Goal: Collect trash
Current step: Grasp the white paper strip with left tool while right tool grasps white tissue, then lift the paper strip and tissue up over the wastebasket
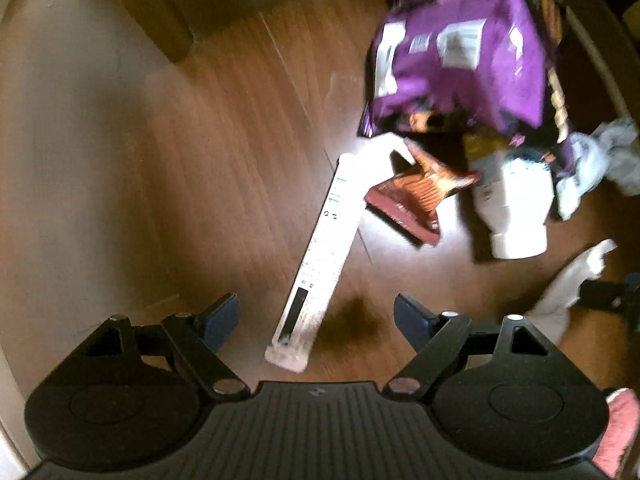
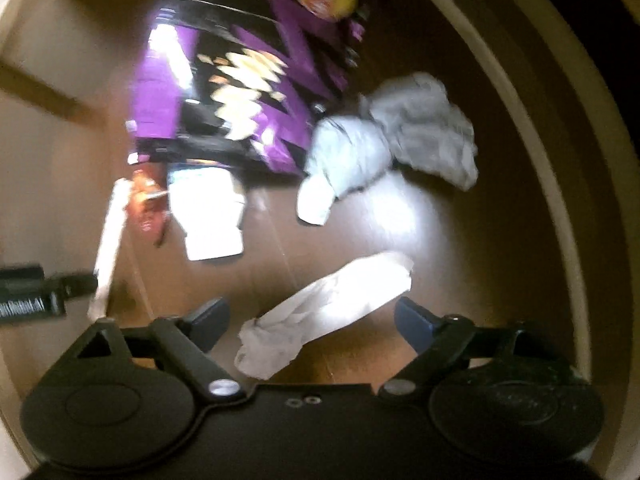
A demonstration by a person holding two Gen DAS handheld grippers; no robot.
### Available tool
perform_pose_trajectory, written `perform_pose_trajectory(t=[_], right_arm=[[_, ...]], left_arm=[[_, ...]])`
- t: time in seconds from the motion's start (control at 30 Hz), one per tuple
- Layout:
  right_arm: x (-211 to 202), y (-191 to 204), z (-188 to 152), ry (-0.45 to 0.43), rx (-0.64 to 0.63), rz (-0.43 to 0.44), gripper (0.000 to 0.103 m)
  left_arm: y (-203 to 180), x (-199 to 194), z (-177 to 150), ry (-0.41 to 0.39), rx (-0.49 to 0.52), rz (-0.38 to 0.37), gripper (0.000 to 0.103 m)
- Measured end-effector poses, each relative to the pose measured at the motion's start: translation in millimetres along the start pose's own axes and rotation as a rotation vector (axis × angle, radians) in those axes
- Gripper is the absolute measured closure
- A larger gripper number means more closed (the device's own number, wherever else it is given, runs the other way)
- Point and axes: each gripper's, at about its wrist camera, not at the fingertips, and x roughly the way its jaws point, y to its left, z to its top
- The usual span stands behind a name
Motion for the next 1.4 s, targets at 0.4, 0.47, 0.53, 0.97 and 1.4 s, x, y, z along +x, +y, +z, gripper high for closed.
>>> perform_pose_trajectory(t=[0.4, 0.47, 0.53, 0.97, 1.4], right_arm=[[42, -23, 4, 0.05, 0.268, 0.033, 0.034], [45, -23, 4, 0.057, 0.279, 0.042, 0.038], [49, -23, 6, 0.066, 0.287, 0.038, 0.041], [49, -7, 3, 0.089, 0.199, -0.051, 0.102], [-69, -3, -14, -0.023, -0.053, 0.071, 0.102]], left_arm=[[14, 31, 10, 0.011, 0.025, -0.038, 0.044], [14, 32, 9, 0.007, 0.027, -0.041, 0.045], [14, 29, 8, 0.001, 0.032, -0.036, 0.05], [-11, 13, 11, 0.003, 0.011, -0.034, 0.078], [-15, -68, -8, -0.004, -0.151, -0.087, 0.084]])
